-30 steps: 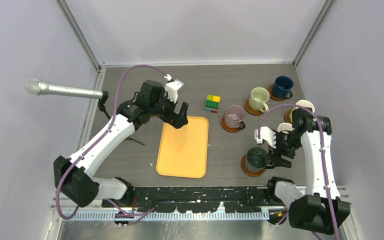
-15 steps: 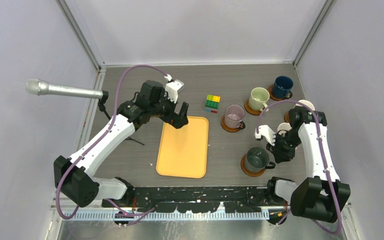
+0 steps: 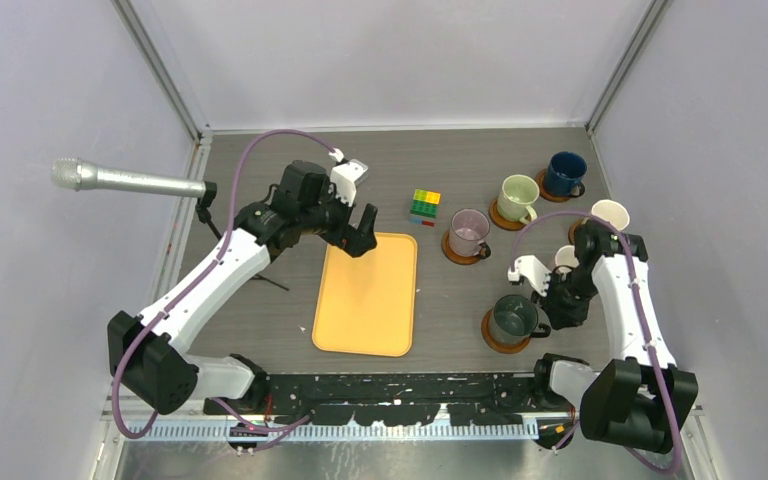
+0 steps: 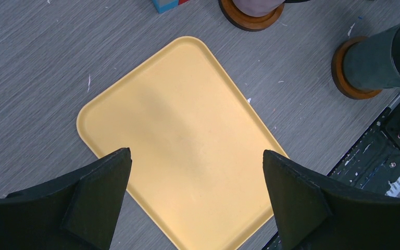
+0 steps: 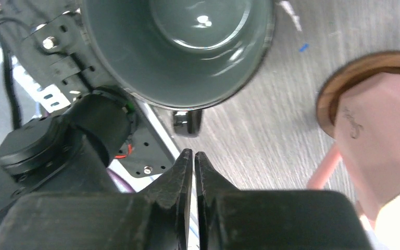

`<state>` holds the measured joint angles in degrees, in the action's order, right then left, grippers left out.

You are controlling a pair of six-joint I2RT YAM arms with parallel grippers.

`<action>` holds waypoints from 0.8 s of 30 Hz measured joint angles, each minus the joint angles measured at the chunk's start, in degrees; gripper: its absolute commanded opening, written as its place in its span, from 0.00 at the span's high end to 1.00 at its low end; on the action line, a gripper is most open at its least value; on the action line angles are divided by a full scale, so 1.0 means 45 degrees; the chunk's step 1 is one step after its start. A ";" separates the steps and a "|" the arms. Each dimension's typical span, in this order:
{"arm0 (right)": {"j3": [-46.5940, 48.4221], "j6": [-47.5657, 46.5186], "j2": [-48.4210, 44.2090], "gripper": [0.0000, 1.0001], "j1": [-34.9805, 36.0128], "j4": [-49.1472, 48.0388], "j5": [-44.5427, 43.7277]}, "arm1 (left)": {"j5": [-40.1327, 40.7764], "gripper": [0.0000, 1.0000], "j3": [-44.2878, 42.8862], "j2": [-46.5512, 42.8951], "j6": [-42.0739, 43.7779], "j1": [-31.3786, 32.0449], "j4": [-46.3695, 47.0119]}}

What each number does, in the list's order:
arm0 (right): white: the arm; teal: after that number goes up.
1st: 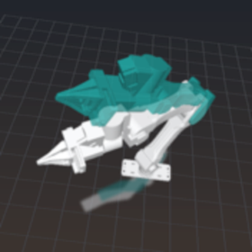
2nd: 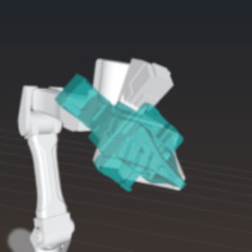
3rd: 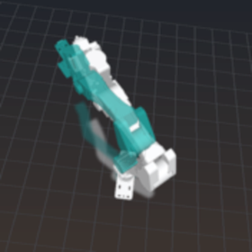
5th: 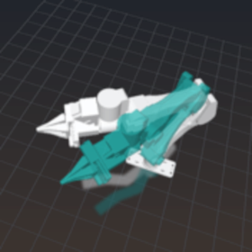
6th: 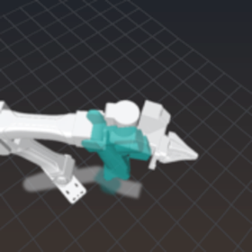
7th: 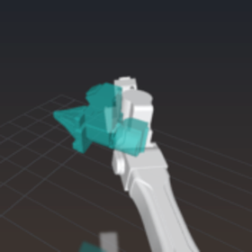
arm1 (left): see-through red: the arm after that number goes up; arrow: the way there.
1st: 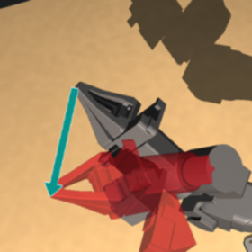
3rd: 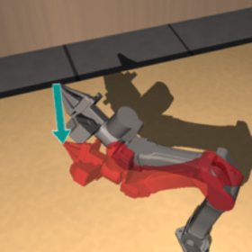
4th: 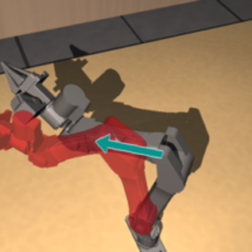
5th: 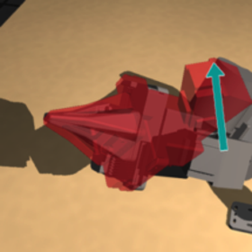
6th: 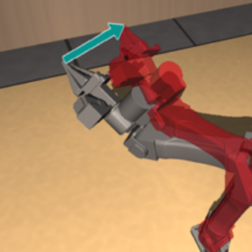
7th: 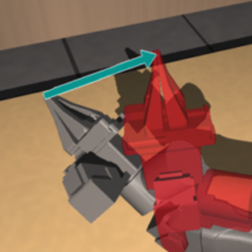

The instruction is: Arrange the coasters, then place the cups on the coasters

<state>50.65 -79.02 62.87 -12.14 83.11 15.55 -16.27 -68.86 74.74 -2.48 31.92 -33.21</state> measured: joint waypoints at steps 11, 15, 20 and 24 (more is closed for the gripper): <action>-0.0554 0.1010 0.0063 0.92 0.0005 -0.1967 -0.0393 | 0.0005 0.00 0.0000 0.0015 -0.0005 0.0000 0.0000; -0.0855 0.1035 0.0058 0.92 0.0005 -0.1962 -0.0398 | 0.0005 0.00 0.0000 0.0015 -0.0005 0.0000 0.0000; -0.1132 0.1156 -0.0121 0.92 0.0053 -0.1870 -0.0330 | 0.0005 0.00 0.0000 0.0015 -0.0005 0.0000 0.0000; -0.1336 0.1239 -0.0563 0.91 0.0185 -0.1642 -0.0199 | 0.0000 0.00 0.0000 0.0015 -0.0005 0.0000 0.0000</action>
<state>44.64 -73.45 60.34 -11.31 75.72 14.66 -16.27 -68.86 74.81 -2.50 31.92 -33.21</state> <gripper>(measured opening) 0.084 0.996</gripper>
